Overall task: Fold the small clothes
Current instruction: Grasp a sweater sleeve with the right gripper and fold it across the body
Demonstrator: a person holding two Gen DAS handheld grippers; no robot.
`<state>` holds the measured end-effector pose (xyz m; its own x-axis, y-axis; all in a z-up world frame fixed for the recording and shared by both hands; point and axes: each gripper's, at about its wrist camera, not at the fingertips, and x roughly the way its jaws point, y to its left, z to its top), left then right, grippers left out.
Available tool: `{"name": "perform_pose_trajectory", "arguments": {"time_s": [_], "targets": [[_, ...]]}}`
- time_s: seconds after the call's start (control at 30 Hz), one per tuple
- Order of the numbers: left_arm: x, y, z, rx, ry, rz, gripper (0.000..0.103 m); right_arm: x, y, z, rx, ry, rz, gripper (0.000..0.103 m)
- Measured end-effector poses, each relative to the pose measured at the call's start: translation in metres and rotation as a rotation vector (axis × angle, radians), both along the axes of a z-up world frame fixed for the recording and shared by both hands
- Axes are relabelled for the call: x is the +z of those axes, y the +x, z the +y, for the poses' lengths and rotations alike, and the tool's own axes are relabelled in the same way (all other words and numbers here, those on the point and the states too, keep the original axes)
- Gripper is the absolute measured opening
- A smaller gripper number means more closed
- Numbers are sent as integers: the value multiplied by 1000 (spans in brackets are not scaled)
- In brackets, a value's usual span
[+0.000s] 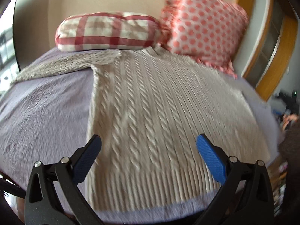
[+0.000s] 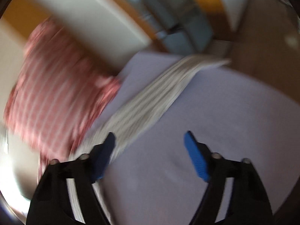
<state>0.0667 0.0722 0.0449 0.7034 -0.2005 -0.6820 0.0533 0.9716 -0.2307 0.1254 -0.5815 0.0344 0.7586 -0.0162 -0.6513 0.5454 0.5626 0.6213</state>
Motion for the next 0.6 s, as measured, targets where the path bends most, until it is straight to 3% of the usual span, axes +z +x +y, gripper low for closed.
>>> {"name": "perform_pose_trajectory", "arguments": {"time_s": [0.13, 0.33, 0.37, 0.4, 0.43, 0.5, 0.6], "targets": [[4, 26, 28, 65, -37, 12, 101, -29, 23, -58, -146, 138, 1, 64], [14, 47, 52, 145, 78, -14, 101, -45, 36, -97, -301, 141, 10, 54], [14, 50, 56, 155, 86, -13, 101, -45, 38, -98, -313, 140, 14, 41], [14, 52, 60, 165, 91, -12, 101, -48, 39, -101, -323, 133, 30, 12], [14, 55, 66, 183, 90, -12, 101, -49, 49, -101, -322, 128, 43, 8], [13, 60, 78, 212, 72, -7, 101, -45, 60, -96, -321, 80, 47, 8], [12, 59, 93, 241, 48, -14, 101, 8, 77, -54, -212, -139, -36, 8]]}}
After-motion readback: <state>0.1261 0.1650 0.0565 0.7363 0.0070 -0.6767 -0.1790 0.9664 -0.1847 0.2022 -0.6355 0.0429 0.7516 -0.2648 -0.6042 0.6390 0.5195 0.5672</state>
